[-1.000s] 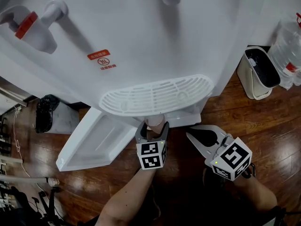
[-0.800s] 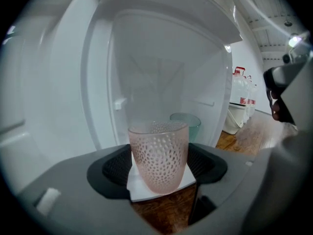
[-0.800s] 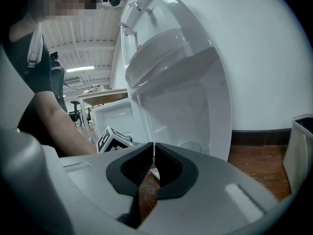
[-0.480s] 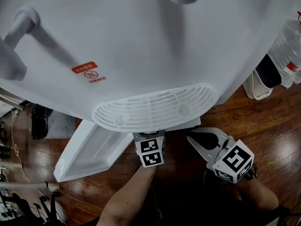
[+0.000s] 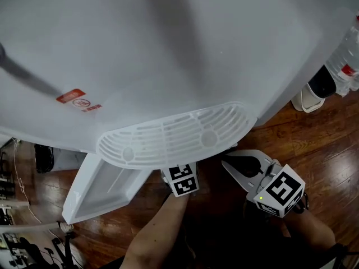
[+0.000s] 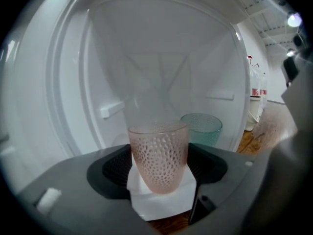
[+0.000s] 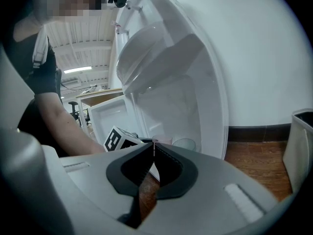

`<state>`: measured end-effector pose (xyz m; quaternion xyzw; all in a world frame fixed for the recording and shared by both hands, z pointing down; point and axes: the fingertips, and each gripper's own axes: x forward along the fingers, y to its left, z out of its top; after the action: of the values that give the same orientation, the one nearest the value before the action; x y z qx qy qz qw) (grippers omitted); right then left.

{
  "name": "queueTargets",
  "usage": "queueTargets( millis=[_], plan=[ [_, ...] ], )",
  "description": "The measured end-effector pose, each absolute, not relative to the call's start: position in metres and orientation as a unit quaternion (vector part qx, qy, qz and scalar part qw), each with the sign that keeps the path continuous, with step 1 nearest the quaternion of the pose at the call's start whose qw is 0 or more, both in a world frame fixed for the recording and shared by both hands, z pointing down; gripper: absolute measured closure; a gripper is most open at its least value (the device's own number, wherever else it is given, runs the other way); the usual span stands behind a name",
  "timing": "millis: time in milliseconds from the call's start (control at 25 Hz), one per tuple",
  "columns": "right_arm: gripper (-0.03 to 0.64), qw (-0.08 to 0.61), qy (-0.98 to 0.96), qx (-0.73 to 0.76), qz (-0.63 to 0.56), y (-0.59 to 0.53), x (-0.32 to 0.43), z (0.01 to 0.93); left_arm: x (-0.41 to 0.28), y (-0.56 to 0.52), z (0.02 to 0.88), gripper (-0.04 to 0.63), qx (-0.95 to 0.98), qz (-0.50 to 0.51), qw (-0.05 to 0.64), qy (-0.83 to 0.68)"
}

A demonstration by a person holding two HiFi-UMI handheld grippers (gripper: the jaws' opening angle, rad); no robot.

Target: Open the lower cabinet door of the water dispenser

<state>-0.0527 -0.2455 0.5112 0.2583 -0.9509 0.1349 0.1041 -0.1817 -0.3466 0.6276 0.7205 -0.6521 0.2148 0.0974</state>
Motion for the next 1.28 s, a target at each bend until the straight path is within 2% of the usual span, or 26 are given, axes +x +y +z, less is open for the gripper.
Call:
queueTargets(
  millis=[360,760,1280],
  plan=[
    [0.606,0.104,-0.947,0.267,0.148,-0.247,-0.041,0.52,-0.186,-0.358,0.63,0.242,0.688,0.194,0.115,-0.689],
    [0.606,0.106,-0.947,0.261,0.156,-0.249,-0.042,0.527,-0.167,-0.376,0.63,0.241,0.719,0.174,0.09,-0.667],
    [0.606,0.106,-0.946,0.258,0.167,-0.246,-0.045,0.529,-0.176,-0.373,0.639,0.241,0.703,0.193,0.077,-0.68]
  ],
)
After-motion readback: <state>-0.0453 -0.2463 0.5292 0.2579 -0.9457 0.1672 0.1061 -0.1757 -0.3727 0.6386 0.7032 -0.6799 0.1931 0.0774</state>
